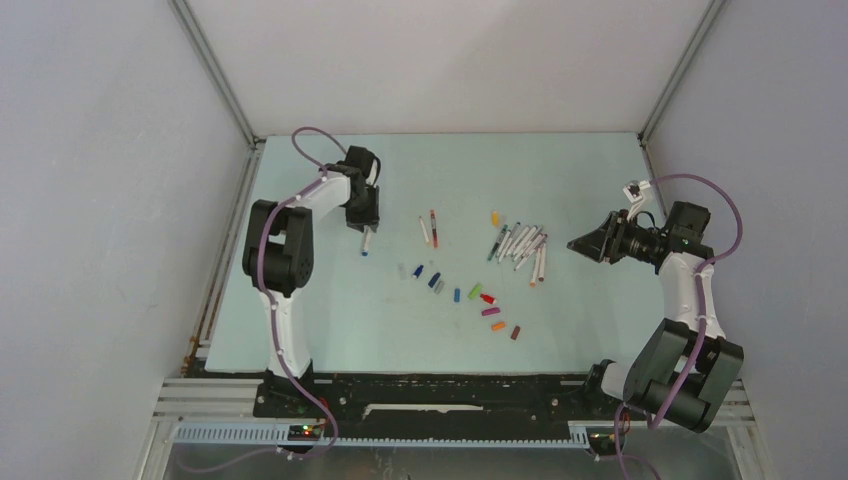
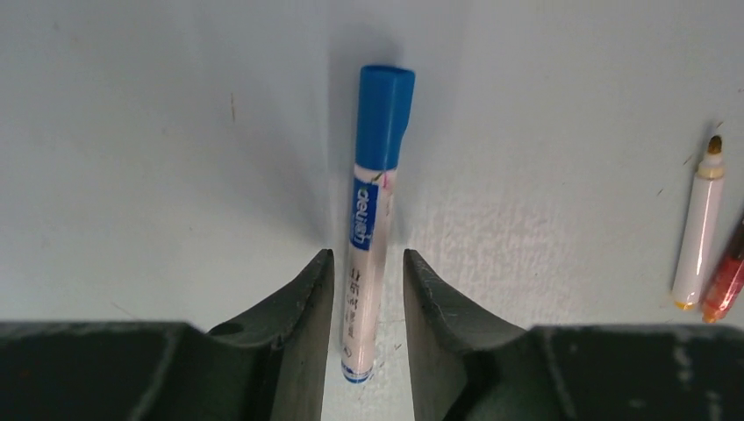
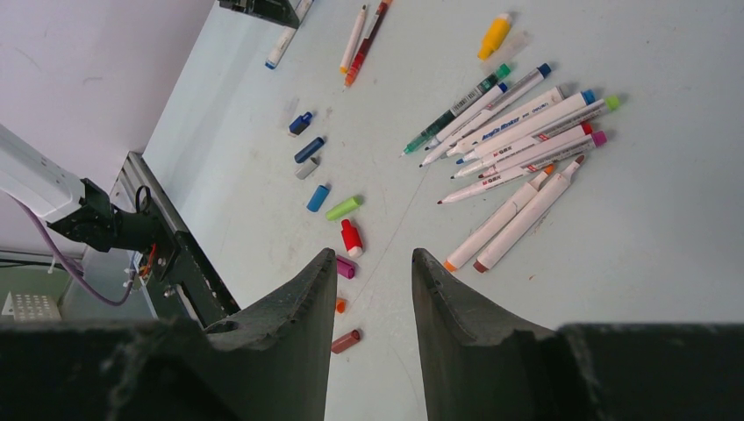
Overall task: Open the pen caps
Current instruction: Pick up the pen from the center of the board.
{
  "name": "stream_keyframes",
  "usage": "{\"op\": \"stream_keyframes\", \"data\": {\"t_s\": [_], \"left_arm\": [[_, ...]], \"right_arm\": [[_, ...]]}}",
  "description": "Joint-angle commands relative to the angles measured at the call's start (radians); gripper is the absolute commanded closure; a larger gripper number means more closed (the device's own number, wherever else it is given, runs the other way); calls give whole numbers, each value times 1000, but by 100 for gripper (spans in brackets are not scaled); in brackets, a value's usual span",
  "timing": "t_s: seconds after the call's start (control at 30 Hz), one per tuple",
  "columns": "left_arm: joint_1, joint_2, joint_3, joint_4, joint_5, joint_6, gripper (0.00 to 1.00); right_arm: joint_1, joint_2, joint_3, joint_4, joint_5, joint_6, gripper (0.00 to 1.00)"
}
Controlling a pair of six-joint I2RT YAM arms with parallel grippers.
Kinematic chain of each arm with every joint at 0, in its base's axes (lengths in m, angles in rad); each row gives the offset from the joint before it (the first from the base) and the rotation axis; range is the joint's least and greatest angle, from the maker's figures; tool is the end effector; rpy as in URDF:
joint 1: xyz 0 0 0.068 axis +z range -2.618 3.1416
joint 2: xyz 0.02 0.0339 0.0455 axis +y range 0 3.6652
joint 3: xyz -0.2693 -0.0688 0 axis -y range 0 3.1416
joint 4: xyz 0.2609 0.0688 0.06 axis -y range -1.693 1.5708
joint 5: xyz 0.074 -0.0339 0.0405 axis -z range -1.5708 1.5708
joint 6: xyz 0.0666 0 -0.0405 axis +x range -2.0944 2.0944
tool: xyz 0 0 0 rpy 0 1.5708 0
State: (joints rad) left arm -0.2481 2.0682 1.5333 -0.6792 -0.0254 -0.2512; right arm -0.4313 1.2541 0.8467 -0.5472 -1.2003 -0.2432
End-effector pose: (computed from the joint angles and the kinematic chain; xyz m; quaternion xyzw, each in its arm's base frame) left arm 0.4392 -0.1095 0.1371 -0.0038 0.9841 -0.0317 0.1750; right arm 0.2587 -0.0507 0.2411 -0.0967 0.7990 0.4250 0.4142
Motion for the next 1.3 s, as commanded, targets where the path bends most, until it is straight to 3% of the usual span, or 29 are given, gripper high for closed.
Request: {"op": "stream_keyframes", "data": {"t_s": [0.0, 0.43, 0.63, 0.83, 1.03, 1.17, 1.27], "left_arm": [[0, 35, 85, -44, -4, 29, 64], [0, 47, 31, -33, 43, 13, 74], [0, 21, -10, -5, 38, 25, 93], [0, -210, -136, 114, 53, 44, 99], [-6, -484, -370, 313, 308, 51, 100], [-43, -656, -542, 485, 493, -29, 100], [-122, -755, -656, 664, 591, -130, 100]], "right_arm": [[2, -26, 43, 10, -22, 1, 61], [-6, -40, 43, 10, -34, 3, 61], [-7, -49, 43, 10, -41, 2, 61], [16, -64, 43, -31, -88, -64, 61], [112, -108, 43, -106, -101, -216, 61], [165, -159, 43, -191, -179, -368, 59], [213, -180, 36, -182, -240, -371, 58]]}}
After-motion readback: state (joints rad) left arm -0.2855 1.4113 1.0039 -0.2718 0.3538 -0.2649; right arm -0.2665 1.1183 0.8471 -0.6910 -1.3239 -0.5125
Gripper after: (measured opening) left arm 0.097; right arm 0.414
